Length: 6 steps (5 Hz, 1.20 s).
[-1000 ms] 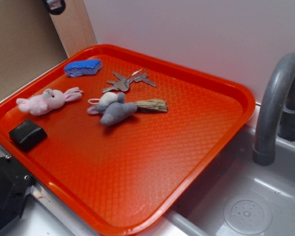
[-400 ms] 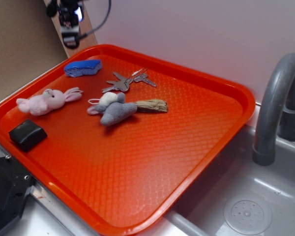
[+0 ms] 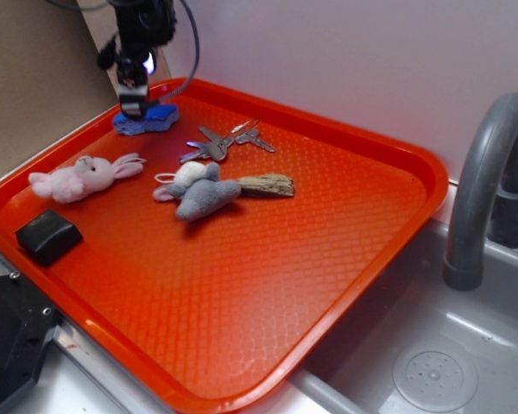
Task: Grab the blue sponge.
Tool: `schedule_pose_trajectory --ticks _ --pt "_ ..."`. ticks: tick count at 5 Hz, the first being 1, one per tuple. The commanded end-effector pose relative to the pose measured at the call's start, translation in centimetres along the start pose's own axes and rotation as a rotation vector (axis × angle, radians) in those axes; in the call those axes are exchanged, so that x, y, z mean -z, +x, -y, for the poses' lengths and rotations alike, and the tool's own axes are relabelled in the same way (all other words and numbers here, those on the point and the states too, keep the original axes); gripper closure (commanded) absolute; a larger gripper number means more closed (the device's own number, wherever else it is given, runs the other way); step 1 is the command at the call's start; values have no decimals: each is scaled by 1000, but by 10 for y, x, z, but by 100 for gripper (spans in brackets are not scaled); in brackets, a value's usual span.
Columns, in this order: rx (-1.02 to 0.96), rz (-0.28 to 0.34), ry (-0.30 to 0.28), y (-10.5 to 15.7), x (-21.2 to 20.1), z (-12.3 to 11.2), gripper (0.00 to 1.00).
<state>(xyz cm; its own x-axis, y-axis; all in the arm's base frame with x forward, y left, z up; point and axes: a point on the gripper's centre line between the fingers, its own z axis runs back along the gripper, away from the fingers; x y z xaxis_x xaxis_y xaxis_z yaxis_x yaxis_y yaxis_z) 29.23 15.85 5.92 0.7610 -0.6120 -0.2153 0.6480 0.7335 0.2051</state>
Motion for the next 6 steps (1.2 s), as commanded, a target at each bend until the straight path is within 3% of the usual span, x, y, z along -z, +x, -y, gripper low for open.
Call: schedule_pose_trajectory --ticks 1,2,3,4,5,6 --pt "24 -30 -42 3 22 -2 0" --pt "21 11 -92 3 24 -3 100" --pt "-56 42 -84 0 9 0 100" --pt "-116 57 -22 8 -36 19 100" --pt "-181 67 40 23 -80 51 100" --pt "-301 64 45 32 -118 88 100"
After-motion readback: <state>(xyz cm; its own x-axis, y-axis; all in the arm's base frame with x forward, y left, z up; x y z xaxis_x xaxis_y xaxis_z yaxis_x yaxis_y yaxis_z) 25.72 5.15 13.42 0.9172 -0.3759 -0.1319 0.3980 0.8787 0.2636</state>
